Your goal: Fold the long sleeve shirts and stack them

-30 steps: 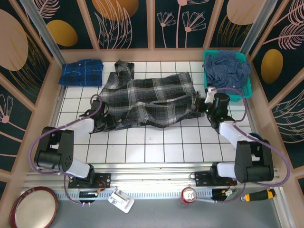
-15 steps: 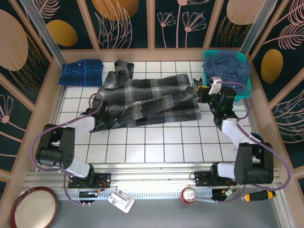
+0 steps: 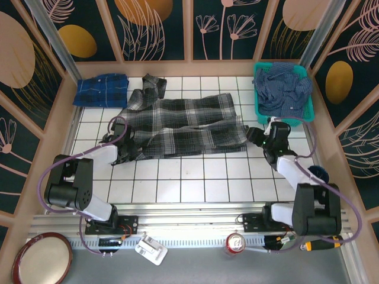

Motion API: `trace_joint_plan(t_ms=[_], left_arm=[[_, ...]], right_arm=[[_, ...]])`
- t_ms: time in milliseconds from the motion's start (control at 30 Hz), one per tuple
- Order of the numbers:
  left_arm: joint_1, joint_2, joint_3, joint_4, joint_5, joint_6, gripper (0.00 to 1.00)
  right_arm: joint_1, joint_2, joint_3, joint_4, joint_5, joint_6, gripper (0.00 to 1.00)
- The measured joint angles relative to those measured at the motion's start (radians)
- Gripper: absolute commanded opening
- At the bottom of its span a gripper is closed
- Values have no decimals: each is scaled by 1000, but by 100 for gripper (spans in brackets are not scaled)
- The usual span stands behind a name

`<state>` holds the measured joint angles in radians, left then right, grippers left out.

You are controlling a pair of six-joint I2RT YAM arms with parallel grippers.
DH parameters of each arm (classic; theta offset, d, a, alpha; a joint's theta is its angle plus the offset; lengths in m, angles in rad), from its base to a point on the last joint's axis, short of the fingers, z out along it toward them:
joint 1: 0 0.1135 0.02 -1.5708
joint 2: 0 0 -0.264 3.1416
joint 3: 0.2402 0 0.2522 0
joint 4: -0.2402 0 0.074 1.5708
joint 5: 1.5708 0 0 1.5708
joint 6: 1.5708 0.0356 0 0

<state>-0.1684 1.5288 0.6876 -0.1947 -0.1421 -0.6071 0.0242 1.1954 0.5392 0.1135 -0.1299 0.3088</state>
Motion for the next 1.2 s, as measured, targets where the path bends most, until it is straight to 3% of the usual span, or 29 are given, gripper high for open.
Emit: trace_joint_plan(t_ms=[67, 167, 300, 400, 633, 867, 1000, 1200], left_arm=[[0, -2, 0, -4, -2, -3, 0], [0, -8, 0, -18, -5, -8, 0], [0, -24, 0, -49, -5, -19, 0], [0, -32, 0, -64, -5, -26, 0], [2, -37, 0, -74, 3, -33, 0], [11, -51, -16, -70, 51, -45, 0], [13, -57, -21, -71, 60, -54, 18], [27, -117, 2, -163, 28, -66, 67]], right_arm=[[51, -42, 12, -37, 22, 37, 67], [216, -21, 58, -45, 31, 66, 67], [425, 225, 248, -82, 37, 66, 69], [497, 401, 365, -140, 82, 64, 70], [501, 429, 235, -197, 143, 63, 70], [310, 345, 109, -83, 55, 76, 69], [278, 344, 108, -76, 24, 94, 69], [290, 328, 182, -225, 108, 124, 69]])
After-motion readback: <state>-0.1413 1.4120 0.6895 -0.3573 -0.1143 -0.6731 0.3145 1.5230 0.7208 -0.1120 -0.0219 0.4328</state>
